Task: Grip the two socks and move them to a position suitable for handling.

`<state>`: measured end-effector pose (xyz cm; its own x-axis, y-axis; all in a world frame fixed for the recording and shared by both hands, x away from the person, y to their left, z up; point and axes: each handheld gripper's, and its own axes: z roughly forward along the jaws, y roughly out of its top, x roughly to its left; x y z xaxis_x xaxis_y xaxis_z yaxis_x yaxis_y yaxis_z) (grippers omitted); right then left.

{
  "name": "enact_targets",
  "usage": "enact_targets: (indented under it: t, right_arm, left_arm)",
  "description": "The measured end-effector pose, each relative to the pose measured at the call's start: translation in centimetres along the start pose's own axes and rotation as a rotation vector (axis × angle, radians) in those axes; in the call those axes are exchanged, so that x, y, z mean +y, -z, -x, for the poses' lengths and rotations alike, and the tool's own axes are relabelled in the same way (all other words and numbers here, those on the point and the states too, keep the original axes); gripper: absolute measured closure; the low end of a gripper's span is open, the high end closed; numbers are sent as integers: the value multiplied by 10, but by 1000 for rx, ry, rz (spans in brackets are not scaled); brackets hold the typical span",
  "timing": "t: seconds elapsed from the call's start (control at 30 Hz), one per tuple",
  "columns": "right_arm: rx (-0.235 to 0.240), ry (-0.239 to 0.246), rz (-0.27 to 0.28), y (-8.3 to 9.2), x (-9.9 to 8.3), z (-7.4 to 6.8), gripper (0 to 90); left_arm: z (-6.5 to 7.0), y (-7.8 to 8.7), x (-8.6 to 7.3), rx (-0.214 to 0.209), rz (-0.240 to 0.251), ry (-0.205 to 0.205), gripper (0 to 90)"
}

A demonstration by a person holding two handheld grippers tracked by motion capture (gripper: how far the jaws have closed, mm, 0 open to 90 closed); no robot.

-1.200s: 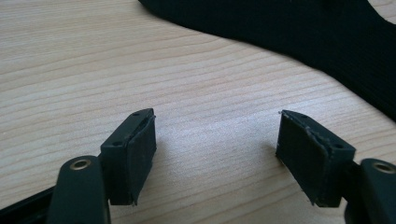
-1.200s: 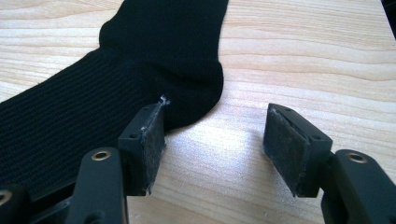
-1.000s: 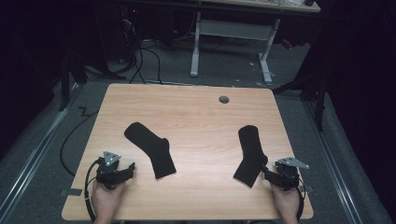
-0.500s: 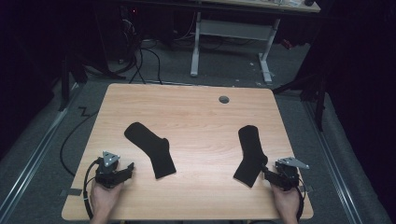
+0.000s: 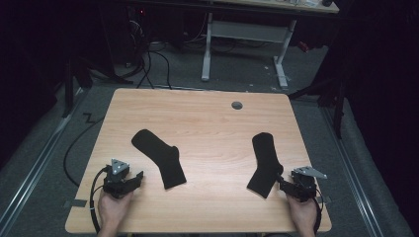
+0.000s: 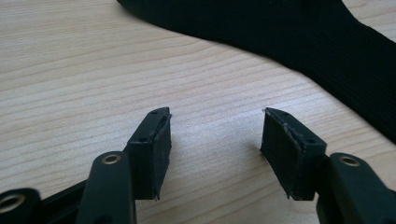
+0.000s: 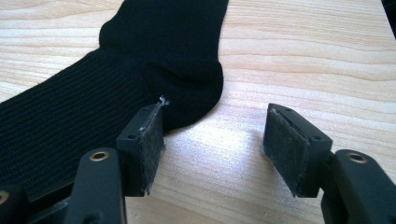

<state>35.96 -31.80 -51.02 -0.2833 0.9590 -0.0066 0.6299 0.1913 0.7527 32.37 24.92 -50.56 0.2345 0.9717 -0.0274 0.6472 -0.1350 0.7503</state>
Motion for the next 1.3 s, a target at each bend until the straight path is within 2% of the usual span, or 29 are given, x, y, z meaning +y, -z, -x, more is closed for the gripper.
enact_targets:
  t: [0.17,0.27,0.37,0.57,0.7,0.9,0.97,1.03,1.07,1.2,1.27,1.3]
  right_arm:
    - [0,0,0,0,0,0,385]
    - [1,0,0,0,0,0,385]
    - [0,0,1,0,0,0,384]
    - [1,-5,0,1,-1,0,385]
    - [1,-4,1,1,-1,0,384]
    - [-6,-1,-1,2,-2,-2,384]
    - [-7,-1,-1,2,-2,-2,386]
    - [-8,-2,-1,2,-2,-2,387]
    - [-8,-3,-1,2,-2,-2,387]
    - [-7,-2,1,1,-1,-1,387]
    - [-7,-1,0,0,0,-1,387]
    - [-7,-1,0,0,0,-1,386]
  left_arm:
    - [2,2,3,-15,16,4,435]
    - [4,2,6,-23,22,-14,443]
    - [8,1,9,-36,26,-13,462]
    - [21,-4,21,-69,53,-26,464]
    - [29,-12,28,-79,52,-58,464]
    - [36,-25,45,-110,81,-33,462]
    - [42,-28,49,-109,71,-49,463]
    - [49,-33,51,-93,42,-105,463]
    - [51,-34,53,-86,43,-120,464]
    - [46,-34,60,-91,64,-71,460]
    - [44,-38,64,-87,44,-73,457]
    - [43,-40,65,-86,50,-71,456]
